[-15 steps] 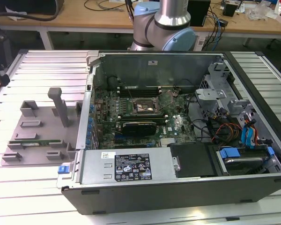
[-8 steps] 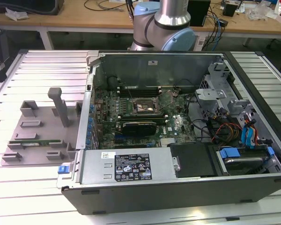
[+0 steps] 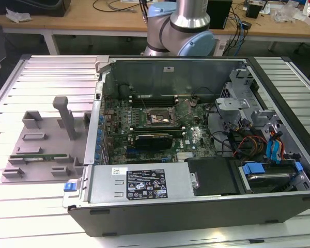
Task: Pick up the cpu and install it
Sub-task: 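Pick up the cpu and move it towards the insertion slot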
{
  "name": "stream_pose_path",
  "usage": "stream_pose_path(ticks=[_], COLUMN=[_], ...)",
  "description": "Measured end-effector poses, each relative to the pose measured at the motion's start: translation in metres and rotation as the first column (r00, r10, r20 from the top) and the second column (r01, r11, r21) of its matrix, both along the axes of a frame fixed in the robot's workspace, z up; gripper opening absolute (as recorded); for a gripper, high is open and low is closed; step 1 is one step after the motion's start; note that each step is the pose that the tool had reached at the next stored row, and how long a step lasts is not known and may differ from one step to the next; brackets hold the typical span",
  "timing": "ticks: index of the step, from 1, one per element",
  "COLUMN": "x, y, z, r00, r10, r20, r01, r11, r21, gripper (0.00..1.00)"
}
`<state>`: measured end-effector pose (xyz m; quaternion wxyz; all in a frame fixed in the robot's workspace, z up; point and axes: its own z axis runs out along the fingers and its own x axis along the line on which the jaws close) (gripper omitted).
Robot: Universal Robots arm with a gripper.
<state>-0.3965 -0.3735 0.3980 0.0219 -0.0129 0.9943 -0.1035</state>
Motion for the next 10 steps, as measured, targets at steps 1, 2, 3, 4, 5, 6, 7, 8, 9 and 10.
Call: stream_pose_path(ticks=[1, 2, 3, 4, 5, 6, 7, 8, 9, 10], x=[0.0, 0.0, 0.0, 0.0001, 0.0, -0.0003, -0.0006, -0.0007, -0.0008, -0.0008], y=[0.0004, 0.0008, 0.0011, 0.0012, 0.0013, 0.0014, 0.0013, 0.0013, 0.0013, 0.0013], z=[0.0024, 0.0042, 0.0062, 0.0075, 0.0076, 0.0076, 0.0077, 0.0077, 0.0077, 0.0076], r00=[1.0, 1.0, 1.0, 1.0, 1.0, 1.0, 1.0, 1.0, 1.0, 1.0], r10=[0.0, 0.0, 0.0, 0.0, 0.0, 0.0, 0.0, 0.0, 0.0, 0.0], r20=[0.0, 0.0, 0.0, 0.0002, 0.0001, 0.0, 0.0, -0.0001, 0.0, 0.0001], r01=[0.0, 0.0, 0.0, 0.0, 0.0, 0.0, 0.0, 0.0, 0.0, 0.0], r11=[1.0, 1.0, 0.9999, 0.9999, 1.0, 0.9997, 0.9978, 0.9959, 0.994, 0.9903], r21=[-0.0046, -0.008, -0.0115, -0.0121, -0.0089, 0.0252, 0.0666, 0.0899, 0.1098, 0.1386], gripper=[0.55, 0.55, 0.55, 0.55, 0.55, 0.55, 0.55, 0.55, 0.55, 0.55])
